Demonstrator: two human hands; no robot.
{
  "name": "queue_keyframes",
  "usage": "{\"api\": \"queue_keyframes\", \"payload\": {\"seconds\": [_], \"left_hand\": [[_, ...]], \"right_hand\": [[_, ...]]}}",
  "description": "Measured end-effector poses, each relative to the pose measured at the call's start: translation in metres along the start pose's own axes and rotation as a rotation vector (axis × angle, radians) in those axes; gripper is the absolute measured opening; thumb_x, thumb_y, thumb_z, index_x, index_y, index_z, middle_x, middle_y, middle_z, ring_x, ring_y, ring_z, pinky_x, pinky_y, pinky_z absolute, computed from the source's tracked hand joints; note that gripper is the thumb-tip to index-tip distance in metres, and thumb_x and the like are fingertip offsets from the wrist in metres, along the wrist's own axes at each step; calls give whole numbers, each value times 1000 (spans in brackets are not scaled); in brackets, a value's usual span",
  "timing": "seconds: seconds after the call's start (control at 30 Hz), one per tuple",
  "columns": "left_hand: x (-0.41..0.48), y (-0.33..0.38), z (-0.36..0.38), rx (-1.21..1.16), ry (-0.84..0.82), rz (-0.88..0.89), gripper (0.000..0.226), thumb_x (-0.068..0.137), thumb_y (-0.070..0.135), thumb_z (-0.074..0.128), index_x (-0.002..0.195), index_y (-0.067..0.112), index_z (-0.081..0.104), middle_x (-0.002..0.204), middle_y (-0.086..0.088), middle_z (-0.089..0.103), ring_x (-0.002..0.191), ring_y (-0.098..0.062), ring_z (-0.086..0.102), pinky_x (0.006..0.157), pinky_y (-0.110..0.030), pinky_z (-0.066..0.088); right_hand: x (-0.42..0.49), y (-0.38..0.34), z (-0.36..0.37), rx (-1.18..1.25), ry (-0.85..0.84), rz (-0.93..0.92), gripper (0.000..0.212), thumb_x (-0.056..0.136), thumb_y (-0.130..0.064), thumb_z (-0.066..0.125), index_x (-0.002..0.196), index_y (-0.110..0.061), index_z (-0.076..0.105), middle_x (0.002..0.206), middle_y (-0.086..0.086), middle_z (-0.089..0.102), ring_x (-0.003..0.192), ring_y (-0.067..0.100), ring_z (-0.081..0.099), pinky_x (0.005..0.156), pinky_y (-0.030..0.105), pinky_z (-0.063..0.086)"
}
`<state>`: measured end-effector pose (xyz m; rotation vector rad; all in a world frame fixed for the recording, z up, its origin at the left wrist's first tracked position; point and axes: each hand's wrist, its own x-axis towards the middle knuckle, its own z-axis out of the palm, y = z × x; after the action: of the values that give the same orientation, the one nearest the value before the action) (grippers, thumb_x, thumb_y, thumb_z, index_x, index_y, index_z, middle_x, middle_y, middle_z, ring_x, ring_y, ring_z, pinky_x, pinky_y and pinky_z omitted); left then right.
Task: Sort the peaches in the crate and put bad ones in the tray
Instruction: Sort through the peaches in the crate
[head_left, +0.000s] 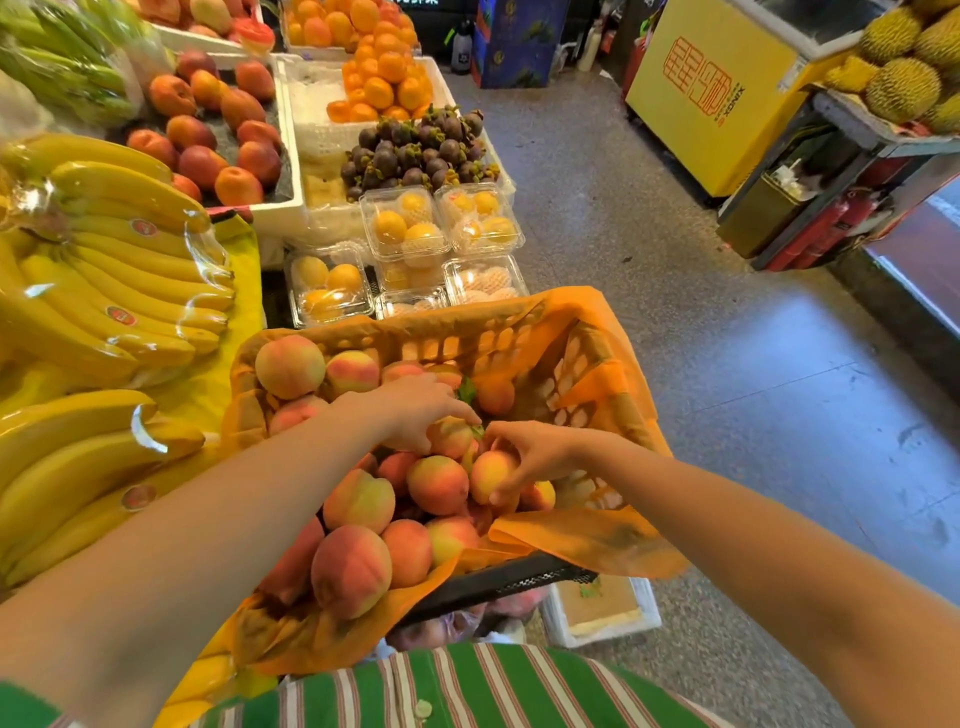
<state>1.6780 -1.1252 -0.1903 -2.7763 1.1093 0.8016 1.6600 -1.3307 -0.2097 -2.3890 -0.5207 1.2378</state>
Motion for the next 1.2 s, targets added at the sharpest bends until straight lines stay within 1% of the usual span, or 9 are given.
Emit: {"api": "queue_keyframes", "payload": {"seconds": [0.17, 0.3, 0.4, 0.57, 0.67, 0.77, 1.0, 1.1, 1.2], "left_hand": [[3, -6, -2, -43, 41, 40, 64, 85, 34, 67, 142, 32, 36, 125, -3, 48, 115, -24, 45, 94, -39, 39], [-6, -18, -11, -854, 204, -58, 57, 81, 44, 70, 132, 38, 46, 131, 3, 50, 119, -20, 49, 96, -35, 44], [-14, -17, -22, -1412, 264, -83, 40, 88, 33, 64, 127, 29, 56, 127, -4, 58, 118, -22, 55, 90, -31, 50], [-12, -6, -26, -1852, 194, -66, 42, 91, 25, 50, 128, 8, 53, 118, -15, 62, 104, -28, 58, 95, -42, 47], [-9, 1, -29, -2077, 190, -82, 47, 93, 22, 38, 137, 4, 43, 108, -17, 61, 90, -26, 60, 76, -36, 57], [-6, 4, -33, -2165, 176, -85, 51, 93, 32, 45, 138, 8, 46, 110, -15, 57, 87, -23, 59, 63, -33, 56], [1, 8, -36, -2142, 84, 8, 63, 74, 38, 77, 128, 16, 53, 105, -11, 65, 83, -18, 67, 63, -29, 59], [2, 12, -42, -2179, 40, 22, 43, 87, 32, 56, 121, 6, 53, 96, -14, 67, 77, -21, 68, 63, -31, 59], [2, 20, -49, -2222, 18, -6, 35, 94, 27, 37, 104, -2, 55, 76, -16, 65, 55, -20, 65, 49, -26, 55]], "right_hand": [[-22, 14, -26, 315, 55, -21, 51, 83, -25, 75, 128, -21, 52, 124, 2, 53, 111, 19, 56, 90, 29, 51], [-37, 19, -41, 825, 21, -73, 45, 88, -26, 62, 127, -5, 53, 114, 8, 59, 100, 16, 60, 82, 27, 48], [-42, 22, -50, 1161, -29, -87, 40, 84, -36, 54, 111, -9, 63, 102, 9, 63, 89, 16, 62, 78, 27, 50], [-47, 22, -53, 1361, 22, -139, 56, 80, -44, 54, 122, -7, 57, 117, 18, 59, 105, 27, 59, 86, 37, 53], [-51, 21, -53, 1407, 57, -120, 76, 69, -53, 73, 129, -10, 55, 113, 16, 62, 94, 25, 63, 80, 35, 56], [-58, 21, -55, 1402, 41, -138, 100, 54, -57, 86, 136, -12, 51, 113, 13, 61, 85, 22, 64, 73, 30, 55], [-73, 18, -56, 1374, 21, -235, 89, 52, -41, 92, 125, -9, 53, 112, 15, 68, 98, 29, 67, 79, 36, 59], [-80, 14, -58, 1391, 17, -249, 88, 51, -39, 92, 123, -8, 52, 109, 16, 70, 93, 29, 70, 72, 33, 59], [-82, 15, -59, 1394, 31, -240, 86, 53, -39, 91, 123, -9, 52, 109, 15, 71, 97, 29, 70, 73, 33, 59]]}}
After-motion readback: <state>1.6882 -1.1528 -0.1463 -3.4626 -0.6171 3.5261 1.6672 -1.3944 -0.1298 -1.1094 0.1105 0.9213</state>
